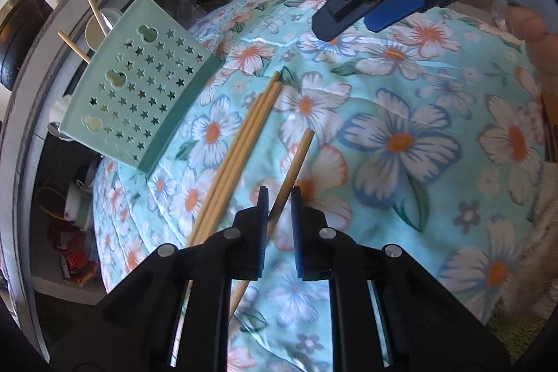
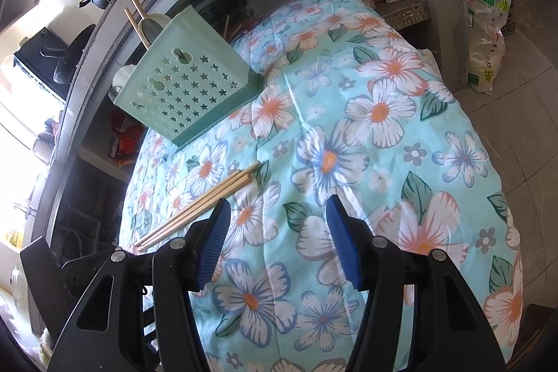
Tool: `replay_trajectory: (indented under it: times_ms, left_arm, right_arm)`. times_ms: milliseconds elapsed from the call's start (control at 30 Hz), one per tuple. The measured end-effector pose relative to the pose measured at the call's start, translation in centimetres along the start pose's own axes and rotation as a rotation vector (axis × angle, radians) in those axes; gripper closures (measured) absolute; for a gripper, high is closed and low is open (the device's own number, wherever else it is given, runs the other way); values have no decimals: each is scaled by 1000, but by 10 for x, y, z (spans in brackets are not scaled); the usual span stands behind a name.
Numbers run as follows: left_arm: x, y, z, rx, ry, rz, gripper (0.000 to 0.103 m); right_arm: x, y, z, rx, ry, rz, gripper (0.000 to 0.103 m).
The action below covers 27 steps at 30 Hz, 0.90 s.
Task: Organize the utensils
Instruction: 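Grasp a chopstick with the left tool while the right tool hovers beside the chopsticks, then lift the chopstick upright with the left tool while the right tool grasps another chopstick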
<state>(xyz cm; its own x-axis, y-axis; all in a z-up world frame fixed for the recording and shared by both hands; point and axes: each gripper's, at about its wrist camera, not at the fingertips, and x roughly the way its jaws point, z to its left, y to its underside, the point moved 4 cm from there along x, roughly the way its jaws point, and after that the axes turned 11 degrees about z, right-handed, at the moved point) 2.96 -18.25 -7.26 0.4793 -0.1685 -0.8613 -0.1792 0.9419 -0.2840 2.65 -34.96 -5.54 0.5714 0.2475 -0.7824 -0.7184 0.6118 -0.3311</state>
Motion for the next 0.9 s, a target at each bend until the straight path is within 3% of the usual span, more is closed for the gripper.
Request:
replay_trajectory:
  times_ms: [200, 267, 433, 600, 733, 900]
  left_arm:
    - [-1, 8, -5, 13, 1, -2, 88]
    - [-2, 6, -5, 27, -7, -10, 80]
    - [-2, -2, -6, 54, -6, -17, 76]
    - [12, -10, -4, 56, 37, 9, 77]
    - [19, -14, -1, 32, 112, 24, 89]
    - [17, -18, 3, 14, 125, 15, 92]
  right_arm:
    - [2, -1, -2, 5, -4, 7, 47]
    - [1, 0, -3, 5, -3, 6, 47]
    - [0, -2, -5, 11, -5, 3, 47]
    - [1, -2, -6, 12, -7, 4, 47]
    - [1, -2, -6, 14, -8, 1, 47]
    - [-1, -4, -7, 17, -7, -4, 47]
